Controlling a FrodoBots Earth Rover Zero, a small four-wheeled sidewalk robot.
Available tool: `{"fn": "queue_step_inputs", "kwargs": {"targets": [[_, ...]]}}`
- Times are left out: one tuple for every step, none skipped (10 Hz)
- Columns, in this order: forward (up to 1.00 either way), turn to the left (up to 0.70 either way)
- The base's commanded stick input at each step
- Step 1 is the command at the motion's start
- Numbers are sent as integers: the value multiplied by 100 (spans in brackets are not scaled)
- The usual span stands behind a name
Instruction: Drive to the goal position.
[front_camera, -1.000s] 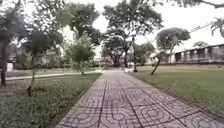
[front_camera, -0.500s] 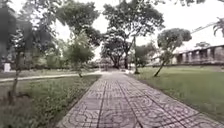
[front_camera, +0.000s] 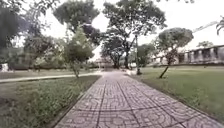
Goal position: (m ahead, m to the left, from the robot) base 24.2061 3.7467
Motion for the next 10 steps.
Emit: {"fn": "queue_step_inputs", "kwargs": {"targets": [[100,0],[100,0],[100,0],[100,0],[100,0],[100,0],[100,0],[100,0],[100,0],[100,0]]}}
